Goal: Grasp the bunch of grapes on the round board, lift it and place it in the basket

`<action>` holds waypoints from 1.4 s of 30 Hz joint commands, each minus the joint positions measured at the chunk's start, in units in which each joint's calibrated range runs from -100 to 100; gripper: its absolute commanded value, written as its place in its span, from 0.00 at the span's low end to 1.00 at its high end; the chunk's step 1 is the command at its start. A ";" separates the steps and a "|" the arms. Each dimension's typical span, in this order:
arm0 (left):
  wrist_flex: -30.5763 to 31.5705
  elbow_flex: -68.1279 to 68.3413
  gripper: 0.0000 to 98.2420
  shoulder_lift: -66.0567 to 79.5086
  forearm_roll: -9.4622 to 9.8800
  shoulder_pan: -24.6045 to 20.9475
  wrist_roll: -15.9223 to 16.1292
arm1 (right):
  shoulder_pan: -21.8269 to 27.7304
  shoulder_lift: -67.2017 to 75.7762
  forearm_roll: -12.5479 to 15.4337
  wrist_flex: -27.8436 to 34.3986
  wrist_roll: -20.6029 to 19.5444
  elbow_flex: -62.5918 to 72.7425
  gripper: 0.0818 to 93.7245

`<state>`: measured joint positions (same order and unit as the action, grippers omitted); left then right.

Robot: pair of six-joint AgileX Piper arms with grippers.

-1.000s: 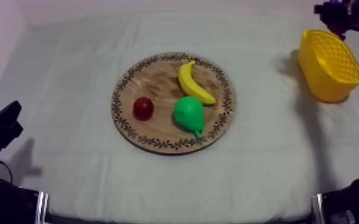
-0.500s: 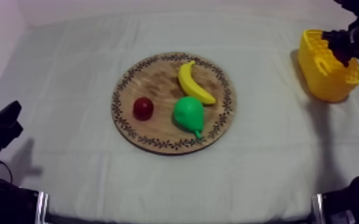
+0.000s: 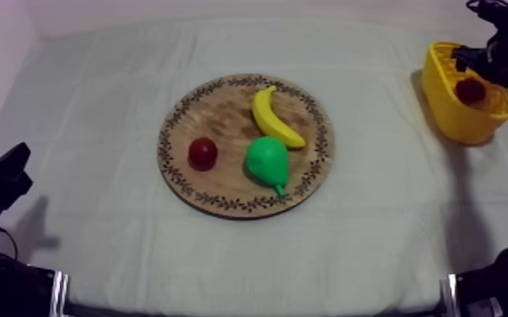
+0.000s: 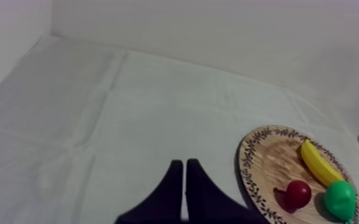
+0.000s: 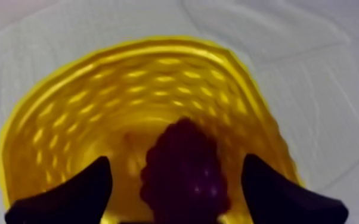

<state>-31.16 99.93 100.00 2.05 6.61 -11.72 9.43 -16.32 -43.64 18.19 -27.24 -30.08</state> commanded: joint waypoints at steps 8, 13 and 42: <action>0.04 -0.04 0.00 0.00 0.02 0.01 -0.03 | 0.02 3.48 4.49 -2.46 4.99 0.89 0.70; 0.04 -0.04 0.00 0.00 0.02 0.01 -0.03 | 0.29 9.09 6.40 -4.31 6.80 -1.20 0.66; 0.04 -0.04 0.00 0.00 0.02 0.01 -0.03 | -0.22 53.92 73.45 -11.15 75.44 -24.77 0.46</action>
<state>-31.16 99.93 100.00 2.05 6.61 -11.75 9.26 32.92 23.31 6.79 32.00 -52.78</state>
